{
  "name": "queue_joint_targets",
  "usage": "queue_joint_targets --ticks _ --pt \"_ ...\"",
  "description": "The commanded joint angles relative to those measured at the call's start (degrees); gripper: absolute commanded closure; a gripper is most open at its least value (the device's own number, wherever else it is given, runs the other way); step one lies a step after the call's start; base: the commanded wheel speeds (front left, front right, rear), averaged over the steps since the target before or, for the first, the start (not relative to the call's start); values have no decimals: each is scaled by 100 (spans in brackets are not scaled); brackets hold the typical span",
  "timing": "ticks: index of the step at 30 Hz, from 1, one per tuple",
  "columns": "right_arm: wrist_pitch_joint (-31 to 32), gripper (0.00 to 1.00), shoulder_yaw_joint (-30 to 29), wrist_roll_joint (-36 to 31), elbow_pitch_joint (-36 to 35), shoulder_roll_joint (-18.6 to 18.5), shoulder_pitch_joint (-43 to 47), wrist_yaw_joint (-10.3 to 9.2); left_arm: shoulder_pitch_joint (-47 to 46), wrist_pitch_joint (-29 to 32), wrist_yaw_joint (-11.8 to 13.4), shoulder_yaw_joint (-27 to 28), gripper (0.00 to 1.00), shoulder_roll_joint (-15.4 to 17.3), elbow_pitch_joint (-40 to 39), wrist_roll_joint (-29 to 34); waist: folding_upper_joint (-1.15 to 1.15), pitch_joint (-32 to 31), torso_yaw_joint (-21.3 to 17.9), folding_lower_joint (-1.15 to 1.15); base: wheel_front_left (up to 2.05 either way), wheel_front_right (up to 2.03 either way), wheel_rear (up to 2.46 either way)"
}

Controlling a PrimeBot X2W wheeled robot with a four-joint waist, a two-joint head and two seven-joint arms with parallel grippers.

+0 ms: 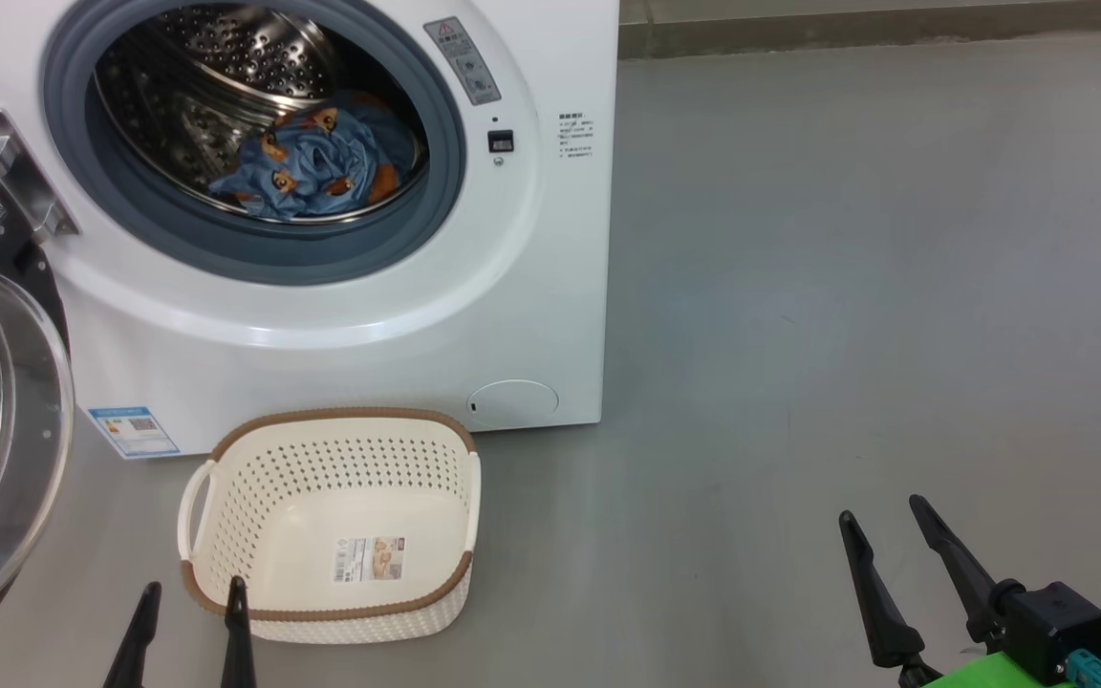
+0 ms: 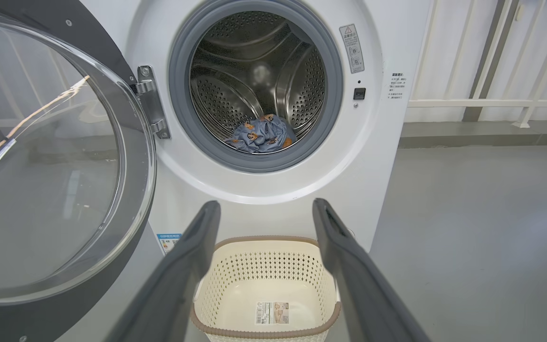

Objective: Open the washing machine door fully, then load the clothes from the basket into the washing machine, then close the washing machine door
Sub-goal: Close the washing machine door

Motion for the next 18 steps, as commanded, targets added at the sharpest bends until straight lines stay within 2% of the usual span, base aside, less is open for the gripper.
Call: queue_joint_targets --ticks 1,13,18 --pt "-28 0 145 39 -130 -36 -131 34 -220 -59 73 177 0 106 -104 -32 0 -5 9 0 0 0 0" --pt "-23 0 134 32 -136 -33 -95 34 -227 -48 100 143 0 148 -114 -47 0 -22 117 0 0 0 0" --pt "-2 0 102 17 -160 -36 -43 34 -242 -60 122 108 0 150 -119 -28 0 -22 332 0 0 0 0"
